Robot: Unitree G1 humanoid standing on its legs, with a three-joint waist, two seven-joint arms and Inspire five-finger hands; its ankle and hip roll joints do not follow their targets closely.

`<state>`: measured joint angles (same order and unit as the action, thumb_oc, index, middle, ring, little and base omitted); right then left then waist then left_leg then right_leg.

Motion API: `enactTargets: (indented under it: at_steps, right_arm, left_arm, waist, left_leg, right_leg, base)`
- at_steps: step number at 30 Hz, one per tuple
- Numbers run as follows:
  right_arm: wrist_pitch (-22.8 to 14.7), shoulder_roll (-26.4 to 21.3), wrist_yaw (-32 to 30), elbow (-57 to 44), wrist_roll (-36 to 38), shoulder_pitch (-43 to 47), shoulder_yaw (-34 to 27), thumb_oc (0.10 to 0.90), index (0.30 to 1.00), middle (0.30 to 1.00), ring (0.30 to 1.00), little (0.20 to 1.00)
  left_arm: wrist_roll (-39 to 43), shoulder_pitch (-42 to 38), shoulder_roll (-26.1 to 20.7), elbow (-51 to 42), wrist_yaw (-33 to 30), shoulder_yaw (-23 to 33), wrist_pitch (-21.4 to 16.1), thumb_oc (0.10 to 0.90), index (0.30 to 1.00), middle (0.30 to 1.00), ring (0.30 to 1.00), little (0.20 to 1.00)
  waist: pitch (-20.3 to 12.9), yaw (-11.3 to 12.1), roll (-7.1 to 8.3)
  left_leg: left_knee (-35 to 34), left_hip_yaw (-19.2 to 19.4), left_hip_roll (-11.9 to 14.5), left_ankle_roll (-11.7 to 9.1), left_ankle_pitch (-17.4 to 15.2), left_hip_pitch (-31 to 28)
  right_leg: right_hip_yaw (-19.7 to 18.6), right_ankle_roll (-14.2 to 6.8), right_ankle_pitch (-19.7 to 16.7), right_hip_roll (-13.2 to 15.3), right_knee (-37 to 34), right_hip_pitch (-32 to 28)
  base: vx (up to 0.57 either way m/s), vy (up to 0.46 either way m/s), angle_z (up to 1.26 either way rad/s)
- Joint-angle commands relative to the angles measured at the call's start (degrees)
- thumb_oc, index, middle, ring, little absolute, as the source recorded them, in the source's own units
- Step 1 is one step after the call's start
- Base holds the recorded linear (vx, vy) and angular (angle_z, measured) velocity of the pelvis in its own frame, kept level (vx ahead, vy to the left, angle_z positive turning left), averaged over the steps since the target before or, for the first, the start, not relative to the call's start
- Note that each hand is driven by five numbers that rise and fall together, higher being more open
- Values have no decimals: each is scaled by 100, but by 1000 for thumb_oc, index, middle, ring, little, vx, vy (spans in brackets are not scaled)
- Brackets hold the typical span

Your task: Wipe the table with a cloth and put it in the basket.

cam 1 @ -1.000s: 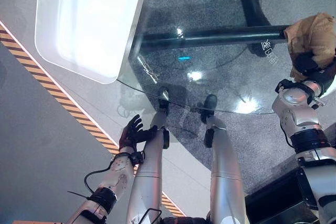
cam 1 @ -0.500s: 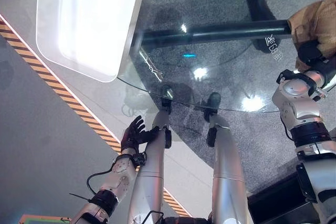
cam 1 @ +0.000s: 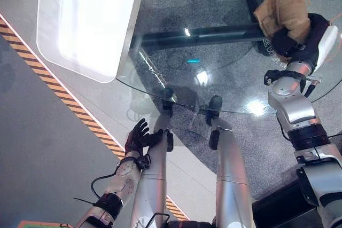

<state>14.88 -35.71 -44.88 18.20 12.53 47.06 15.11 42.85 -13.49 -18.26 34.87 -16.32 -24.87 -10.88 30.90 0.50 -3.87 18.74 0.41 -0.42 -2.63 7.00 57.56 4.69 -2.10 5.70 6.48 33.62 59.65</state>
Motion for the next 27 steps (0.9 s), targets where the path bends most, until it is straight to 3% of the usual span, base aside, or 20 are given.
enactTargets:
  at_steps: [1,10,15,22,27]
  right_arm:
    - [-104,512,981,-758,-114,-90,1003,100,300,300,300,200]
    - [-39,875,1035,-830,-220,-107,1386,100,300,300,300,200]
    - [-267,956,1172,-950,218,-157,1433,100,300,300,300,200]
    - [-522,1176,1791,-1238,-34,-131,1649,100,300,300,300,200]
    - [-436,1273,2266,-1293,-234,71,1958,100,300,300,300,200]
  left_arm:
    - [-263,654,341,125,127,-262,-41,800,900,900,900,900]
    - [-311,586,440,155,159,-330,-28,800,900,900,900,900]
    - [-340,556,462,100,85,-347,9,800,900,900,900,900]
    - [-317,465,495,-36,-14,-419,114,800,900,900,900,900]
    - [-351,417,469,-33,12,-435,220,800,900,900,900,900]
  waist:
    - [-111,202,-257]
    - [-111,212,-304]
    - [-111,212,-288]
    - [-111,227,-290]
    - [-111,291,-316]
  left_leg:
    - [817,503,-405,351,-1134,-15]
    - [818,619,-378,346,-1123,-32]
    - [834,642,-372,358,-1121,-12]
    - [878,665,-358,360,-1126,13]
    - [912,656,-354,342,-1107,41]
  right_leg:
    - [239,-130,-714,-210,-1035,-46]
    - [263,-139,-723,-158,-1034,-43]
    - [275,-152,-755,-129,-1032,-17]
    - [298,-160,-747,-89,-965,30]
    - [352,-157,-738,-45,-918,53]
  base:
    - [0,0,0]
    - [2,23,0]
    - [0,0,0]
    - [0,0,0]
    - [2,-20,9]
